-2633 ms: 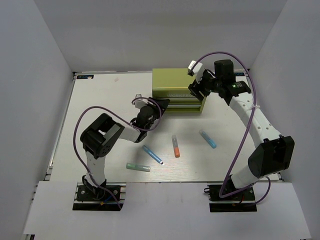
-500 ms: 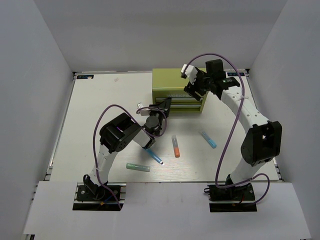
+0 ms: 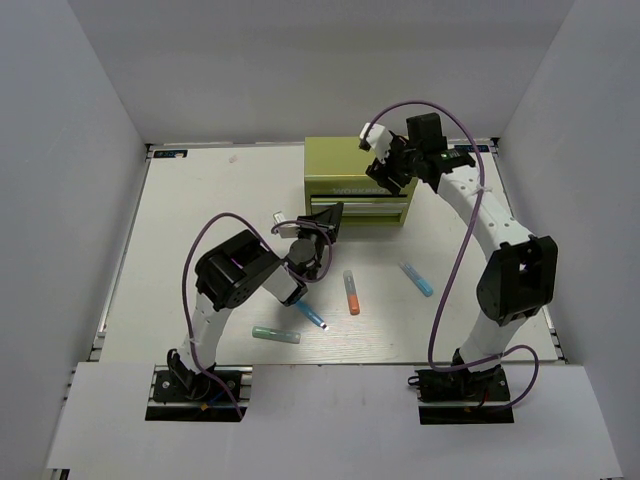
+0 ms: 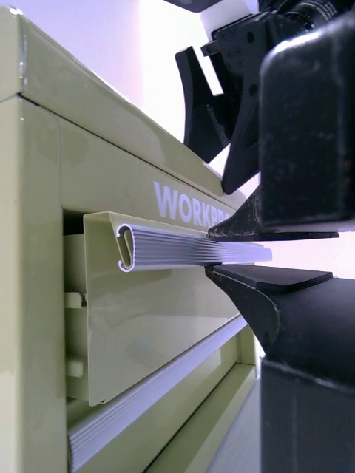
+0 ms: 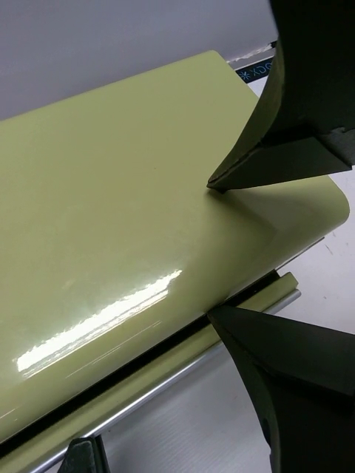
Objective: Sort the stationery into containers
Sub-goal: Open the drawer in the storage box.
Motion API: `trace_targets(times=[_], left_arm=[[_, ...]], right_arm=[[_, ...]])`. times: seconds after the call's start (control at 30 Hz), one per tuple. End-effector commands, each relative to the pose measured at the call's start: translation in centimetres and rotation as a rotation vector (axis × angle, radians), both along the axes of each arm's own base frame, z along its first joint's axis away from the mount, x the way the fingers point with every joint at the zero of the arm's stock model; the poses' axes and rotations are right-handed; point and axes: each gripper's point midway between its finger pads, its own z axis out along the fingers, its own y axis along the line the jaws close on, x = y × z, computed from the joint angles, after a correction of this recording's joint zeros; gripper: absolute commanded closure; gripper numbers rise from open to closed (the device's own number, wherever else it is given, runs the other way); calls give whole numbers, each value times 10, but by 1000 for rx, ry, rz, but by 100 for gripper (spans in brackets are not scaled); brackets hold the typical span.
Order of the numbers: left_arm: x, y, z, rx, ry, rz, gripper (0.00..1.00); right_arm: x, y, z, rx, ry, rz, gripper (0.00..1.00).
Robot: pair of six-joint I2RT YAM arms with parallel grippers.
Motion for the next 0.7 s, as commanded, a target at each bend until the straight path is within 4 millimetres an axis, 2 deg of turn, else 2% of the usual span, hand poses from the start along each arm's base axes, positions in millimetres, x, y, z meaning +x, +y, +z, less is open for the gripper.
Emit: trace_targets(times=[0.0, 0.03, 0.1, 0.13, 0.17, 0.23, 0.3, 0.37, 0.53, 0.57, 0.6, 0.63, 0.67], left_arm=[[-13, 1, -8, 60, 37, -16, 100], [-18, -2, -12, 67, 43, -26, 100], [-24, -5, -3, 57, 31, -46, 100], [-26, -4, -10, 81, 43, -46, 100], [-29, -7, -2, 71, 33, -55, 100], [-34, -9, -3, 82, 43, -65, 100], [-41, -9, -3, 87, 46, -75, 100], [-46, -11, 6, 74, 35, -85, 100], [-58, -13, 10, 85, 43, -107, 100], [-59, -10, 3, 100, 58, -97, 100], [-60, -7, 7, 96, 54, -96, 100], [-64, -10, 11, 96, 54, -106, 100], [-65, -8, 6, 114, 69, -106, 100]], right_arm=[[12, -7, -14, -18, 37, -77, 32], [13, -7, -17, -23, 44, -80, 32], [15, -7, -18, -28, 43, -89, 32], [15, -7, -18, -29, 43, -92, 32], [16, -9, -19, -33, 45, -95, 32], [18, -10, -21, -33, 50, -106, 32], [19, -11, -24, -37, 56, -117, 32], [20, -11, -22, -39, 53, -125, 32], [22, -14, -25, -50, 56, -141, 32], [21, -13, -27, -52, 60, -140, 32], [21, -13, -27, -53, 60, -141, 32], [21, -13, -27, -53, 62, -140, 31], [20, -15, -27, -54, 65, -142, 28]])
